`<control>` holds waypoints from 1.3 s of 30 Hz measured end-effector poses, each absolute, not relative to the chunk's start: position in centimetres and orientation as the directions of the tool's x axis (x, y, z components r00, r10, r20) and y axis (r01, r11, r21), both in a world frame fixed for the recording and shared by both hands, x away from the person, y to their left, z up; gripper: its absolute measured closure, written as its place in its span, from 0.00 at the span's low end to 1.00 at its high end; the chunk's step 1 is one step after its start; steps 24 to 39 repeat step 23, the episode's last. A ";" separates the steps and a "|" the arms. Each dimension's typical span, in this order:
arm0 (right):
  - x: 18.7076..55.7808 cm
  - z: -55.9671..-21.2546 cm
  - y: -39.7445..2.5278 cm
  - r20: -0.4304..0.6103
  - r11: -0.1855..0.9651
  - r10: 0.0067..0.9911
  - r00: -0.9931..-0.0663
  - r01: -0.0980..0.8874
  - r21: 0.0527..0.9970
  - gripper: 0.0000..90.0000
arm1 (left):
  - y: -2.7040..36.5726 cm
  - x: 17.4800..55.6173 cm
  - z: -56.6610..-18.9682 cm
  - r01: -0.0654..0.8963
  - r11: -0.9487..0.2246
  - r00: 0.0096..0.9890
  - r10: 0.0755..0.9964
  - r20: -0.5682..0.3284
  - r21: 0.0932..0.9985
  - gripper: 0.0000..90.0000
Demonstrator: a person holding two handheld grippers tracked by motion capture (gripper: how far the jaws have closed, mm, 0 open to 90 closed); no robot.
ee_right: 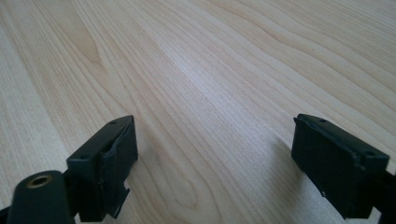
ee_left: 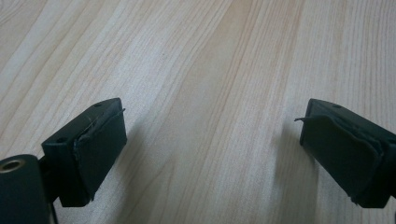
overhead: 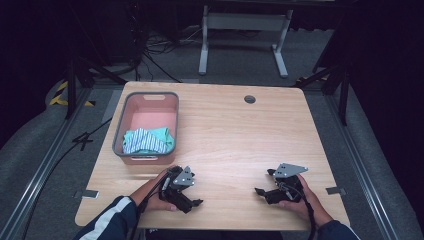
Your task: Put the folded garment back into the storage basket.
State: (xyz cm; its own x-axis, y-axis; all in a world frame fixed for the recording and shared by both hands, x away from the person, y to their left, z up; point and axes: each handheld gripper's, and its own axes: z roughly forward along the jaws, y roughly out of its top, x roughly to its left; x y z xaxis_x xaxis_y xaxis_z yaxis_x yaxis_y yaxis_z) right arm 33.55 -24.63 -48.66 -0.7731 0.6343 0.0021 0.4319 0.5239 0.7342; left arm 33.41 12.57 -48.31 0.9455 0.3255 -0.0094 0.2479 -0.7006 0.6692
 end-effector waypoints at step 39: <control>33.6 -48.7 -24.6 0.002 0.524 0.634 -0.774 0.431 0.734 0.16 | 12.4 33.5 -48.3 0.250 -0.700 0.947 0.322 -0.018 0.669 0.07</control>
